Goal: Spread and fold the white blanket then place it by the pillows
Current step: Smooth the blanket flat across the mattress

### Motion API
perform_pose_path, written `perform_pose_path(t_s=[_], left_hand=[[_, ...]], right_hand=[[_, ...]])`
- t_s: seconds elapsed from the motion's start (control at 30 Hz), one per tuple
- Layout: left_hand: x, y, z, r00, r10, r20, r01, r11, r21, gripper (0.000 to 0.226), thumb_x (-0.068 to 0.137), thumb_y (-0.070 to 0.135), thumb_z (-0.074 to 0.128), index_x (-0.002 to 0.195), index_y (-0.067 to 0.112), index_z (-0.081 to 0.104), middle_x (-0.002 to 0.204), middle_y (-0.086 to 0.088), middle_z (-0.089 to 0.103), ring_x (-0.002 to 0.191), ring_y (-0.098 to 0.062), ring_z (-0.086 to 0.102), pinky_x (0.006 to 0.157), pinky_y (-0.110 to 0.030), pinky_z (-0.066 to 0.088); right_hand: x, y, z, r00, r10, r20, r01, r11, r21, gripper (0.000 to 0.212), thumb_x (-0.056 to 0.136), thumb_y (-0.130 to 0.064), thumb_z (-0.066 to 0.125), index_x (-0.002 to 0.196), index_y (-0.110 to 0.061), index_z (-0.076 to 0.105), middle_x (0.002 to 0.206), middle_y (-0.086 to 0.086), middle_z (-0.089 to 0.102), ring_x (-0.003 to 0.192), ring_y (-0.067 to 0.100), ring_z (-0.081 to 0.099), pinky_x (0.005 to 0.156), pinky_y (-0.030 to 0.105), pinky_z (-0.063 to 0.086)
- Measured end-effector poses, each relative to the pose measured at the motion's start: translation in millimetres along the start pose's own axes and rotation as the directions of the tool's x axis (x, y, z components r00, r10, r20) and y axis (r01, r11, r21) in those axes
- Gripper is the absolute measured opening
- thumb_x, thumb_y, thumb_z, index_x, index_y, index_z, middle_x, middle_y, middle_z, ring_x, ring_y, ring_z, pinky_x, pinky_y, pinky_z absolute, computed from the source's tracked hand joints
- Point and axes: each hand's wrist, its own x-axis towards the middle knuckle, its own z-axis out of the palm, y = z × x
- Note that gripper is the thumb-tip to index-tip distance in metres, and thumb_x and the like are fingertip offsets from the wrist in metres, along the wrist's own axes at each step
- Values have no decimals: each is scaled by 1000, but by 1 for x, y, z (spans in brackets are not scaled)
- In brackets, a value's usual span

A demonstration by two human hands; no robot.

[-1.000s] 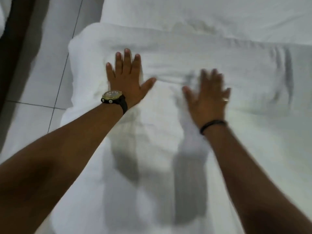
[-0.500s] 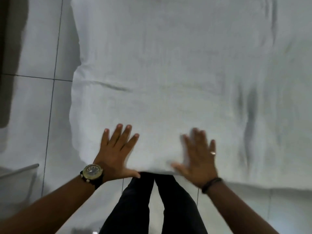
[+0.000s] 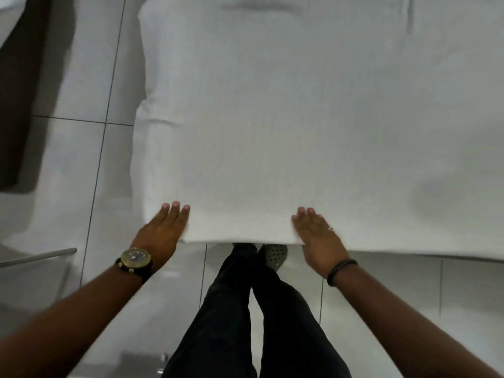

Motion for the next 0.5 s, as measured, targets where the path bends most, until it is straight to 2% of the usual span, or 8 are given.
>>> perform_pose_path(t_s=[0.03, 0.07, 0.13, 0.2, 0.27, 0.33, 0.4, 0.5], left_hand=[[-5, 6, 10, 999, -40, 28, 41, 998, -54, 80, 88, -3, 46, 154, 6, 2, 160, -20, -5, 149, -45, 6, 120, -56, 20], [-6, 16, 15, 998, -57, 23, 59, 992, -111, 85, 89, 13, 51, 154, 7, -3, 159, -20, -14, 149, -46, -4, 122, -57, 7], [2, 46, 13, 997, -16, -80, 2, 986, -164, 100, 85, 58, 51, 157, 16, -3, 162, -18, -18, 149, -42, -13, 119, -53, -10], [26, 77, 4, 965, 90, -247, -125, 984, -128, 100, 84, 75, 38, 158, 19, 2, 165, -14, -10, 151, -37, -9, 119, -51, -10], [53, 97, -2, 936, 121, -330, -156, 984, -83, 90, 89, 75, 28, 158, 20, 11, 166, -15, 0, 152, -37, -1, 119, -55, -4], [75, 95, -1, 951, 84, -296, -105, 993, -57, 91, 87, 79, 20, 158, 22, 16, 166, -14, 5, 152, -37, 4, 116, -60, 1], [82, 77, 11, 964, 74, -255, -77, 997, -1, 99, 80, 86, 17, 158, 25, 13, 166, -10, 2, 152, -34, 3, 115, -63, 1], [75, 46, 13, 978, 37, -205, -38, 999, 0, 107, 74, 92, 16, 158, 28, 2, 167, -4, -6, 153, -29, -4, 115, -64, 0]], right_hand=[[-4, 2, 6, 998, 10, 68, -12, 1000, 24, 70, 98, -22, 48, 153, -13, 5, 157, 10, -12, 149, 32, -2, 120, 37, -5], [-4, 2, 8, 996, 24, 81, -30, 997, 71, 77, 99, -41, 46, 152, -16, -4, 156, 7, -20, 148, 28, -13, 119, 36, -11], [4, -7, 6, 998, 52, -43, -43, 982, 185, 82, 94, -59, 41, 152, -20, -2, 160, 7, -13, 148, 26, -14, 120, 39, -8], [22, -20, 1, 971, 84, -223, -32, 973, 226, 75, 95, -60, 31, 154, -20, 7, 163, 10, 1, 150, 27, -5, 120, 43, 0], [37, -19, 3, 948, 127, -292, -76, 981, 179, 70, 97, -60, 26, 154, -21, 14, 163, 10, 8, 150, 27, 1, 120, 47, 4], [30, 14, 12, 943, 215, -254, -204, 977, 69, 73, 95, -63, 30, 154, -23, 17, 162, 9, 9, 150, 29, 4, 118, 55, 5], [-5, 70, 26, 893, 401, -203, -408, 913, 5, 80, 91, -68, 35, 154, -23, 14, 162, 5, 3, 150, 28, 1, 116, 59, 3], [-58, 131, 28, 715, 689, -115, -690, 723, 37, 93, 82, -78, 12, 156, -23, 4, 163, 6, -9, 150, 23, -8, 116, 60, 2]])
